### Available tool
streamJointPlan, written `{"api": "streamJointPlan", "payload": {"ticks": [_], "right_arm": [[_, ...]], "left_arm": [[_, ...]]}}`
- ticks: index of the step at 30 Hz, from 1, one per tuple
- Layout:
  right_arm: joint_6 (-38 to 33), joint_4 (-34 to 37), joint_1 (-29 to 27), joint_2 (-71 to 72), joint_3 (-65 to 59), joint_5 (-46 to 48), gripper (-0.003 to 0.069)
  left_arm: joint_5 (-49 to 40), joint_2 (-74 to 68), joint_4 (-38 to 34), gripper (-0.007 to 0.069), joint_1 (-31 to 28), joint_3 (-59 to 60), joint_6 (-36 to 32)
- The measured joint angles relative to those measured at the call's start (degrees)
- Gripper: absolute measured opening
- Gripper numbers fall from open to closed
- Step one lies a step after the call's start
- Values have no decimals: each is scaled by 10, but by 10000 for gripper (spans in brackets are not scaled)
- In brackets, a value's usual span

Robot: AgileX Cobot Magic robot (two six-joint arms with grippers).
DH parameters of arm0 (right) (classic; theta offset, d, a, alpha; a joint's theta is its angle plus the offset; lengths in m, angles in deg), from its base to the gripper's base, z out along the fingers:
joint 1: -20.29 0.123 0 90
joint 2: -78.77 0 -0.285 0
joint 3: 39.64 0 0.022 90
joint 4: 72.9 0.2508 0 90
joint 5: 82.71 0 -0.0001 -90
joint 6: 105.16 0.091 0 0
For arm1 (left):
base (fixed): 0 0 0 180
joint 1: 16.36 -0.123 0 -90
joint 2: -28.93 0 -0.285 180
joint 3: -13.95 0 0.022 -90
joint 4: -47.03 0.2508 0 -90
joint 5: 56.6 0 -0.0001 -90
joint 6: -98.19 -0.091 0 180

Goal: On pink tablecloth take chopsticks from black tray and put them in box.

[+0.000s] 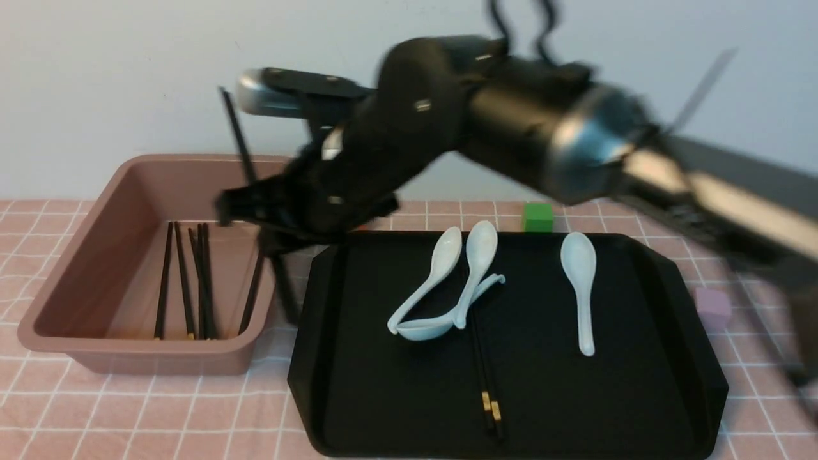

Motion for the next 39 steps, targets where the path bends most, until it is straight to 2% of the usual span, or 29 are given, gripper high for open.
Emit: {"api": "streamJointPlan", "payload": {"ticks": [3,6,8,11,14,17,19,21,24,27,28,33,34,36,39], "right_arm": [[0,1,2,-84,101,-29,105],[0,1,2,-127,147,-55,106],[0,1,2,-154,167,-73,132],[0,1,2,-174,174,-91,211],[0,1,2,-176,177,-98,384],[-1,-5,2,-161,177,-84,479],[-12,-20,2,-135,177,-46,513],[-24,-44,2,-104,177,9,517],[-40,-83,2,-38,178,129,475],[-54,-118,2,18,181,220,396],[-62,-134,2,44,182,247,341],[-84,-163,2,122,150,260,134],[-85,-166,2,154,123,261,63],[-85,-168,2,190,78,261,3],[-80,-174,2,281,-31,265,-15]], "left_arm": [[0,0,0,237,0,0,0],[0,0,0,238,0,0,0],[0,0,0,238,0,0,0],[0,0,0,238,0,0,0],[0,0,0,238,0,0,0],[0,0,0,238,0,0,0],[0,0,0,238,0,0,0],[0,0,0,238,0,0,0],[0,0,0,238,0,0,0],[0,0,0,238,0,0,0],[0,0,0,238,0,0,0],[0,0,0,238,0,0,0],[0,0,0,238,0,0,0],[0,0,0,238,0,0,0],[0,0,-2,238,0,0,0]]}}
